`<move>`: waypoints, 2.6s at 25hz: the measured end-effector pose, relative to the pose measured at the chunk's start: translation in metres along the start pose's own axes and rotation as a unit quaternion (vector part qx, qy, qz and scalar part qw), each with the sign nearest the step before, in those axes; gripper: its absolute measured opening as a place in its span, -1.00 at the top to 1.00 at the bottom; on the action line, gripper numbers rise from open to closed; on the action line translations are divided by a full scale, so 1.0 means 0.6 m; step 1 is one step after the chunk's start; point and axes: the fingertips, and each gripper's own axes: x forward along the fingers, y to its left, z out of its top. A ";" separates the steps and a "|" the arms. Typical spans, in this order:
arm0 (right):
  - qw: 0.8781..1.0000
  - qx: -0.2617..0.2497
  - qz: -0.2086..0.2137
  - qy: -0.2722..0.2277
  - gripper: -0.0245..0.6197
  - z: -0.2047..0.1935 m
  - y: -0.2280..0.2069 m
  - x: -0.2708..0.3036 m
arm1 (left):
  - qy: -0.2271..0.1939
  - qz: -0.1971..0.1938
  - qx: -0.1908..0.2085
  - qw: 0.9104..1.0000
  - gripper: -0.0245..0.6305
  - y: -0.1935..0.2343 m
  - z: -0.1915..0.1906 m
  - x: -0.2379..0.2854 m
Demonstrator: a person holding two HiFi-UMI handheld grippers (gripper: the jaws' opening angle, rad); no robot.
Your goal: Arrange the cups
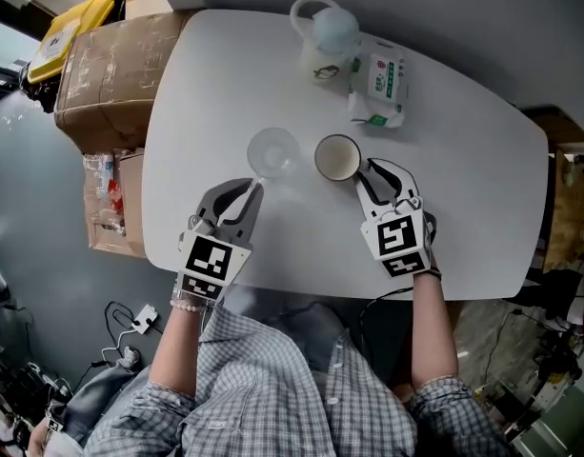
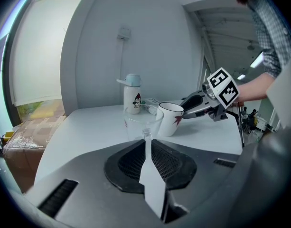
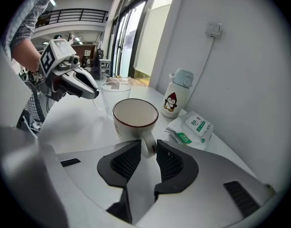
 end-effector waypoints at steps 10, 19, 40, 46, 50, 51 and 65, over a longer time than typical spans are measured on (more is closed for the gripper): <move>0.997 0.078 0.015 0.001 0.70 -0.005 0.055 -0.027 | 0.005 -0.008 -0.007 1.000 0.79 -0.007 0.000 0.003; 0.977 0.211 0.000 -0.014 0.70 0.006 0.094 -0.030 | 0.006 -0.015 -0.013 1.000 0.79 -0.014 0.001 0.004; 0.955 0.295 -0.023 -0.030 0.72 0.043 0.113 0.003 | -0.008 -0.002 -0.047 0.999 0.79 -0.023 0.012 0.021; 0.952 0.303 -0.018 -0.038 0.72 0.049 0.112 0.010 | -0.010 -0.008 -0.048 0.999 0.79 -0.024 0.012 0.022; 0.954 0.297 -0.015 -0.039 0.72 0.050 0.113 0.011 | -0.014 -0.011 -0.057 0.998 0.79 -0.026 0.012 0.026; 0.955 0.295 -0.015 -0.039 0.72 0.050 0.113 0.012 | -0.015 -0.012 -0.060 0.998 0.79 -0.027 0.013 0.027; 0.960 0.268 -0.020 -0.075 0.72 0.060 0.101 -0.025 | -0.023 -0.020 -0.043 0.999 0.79 -0.022 0.013 -0.014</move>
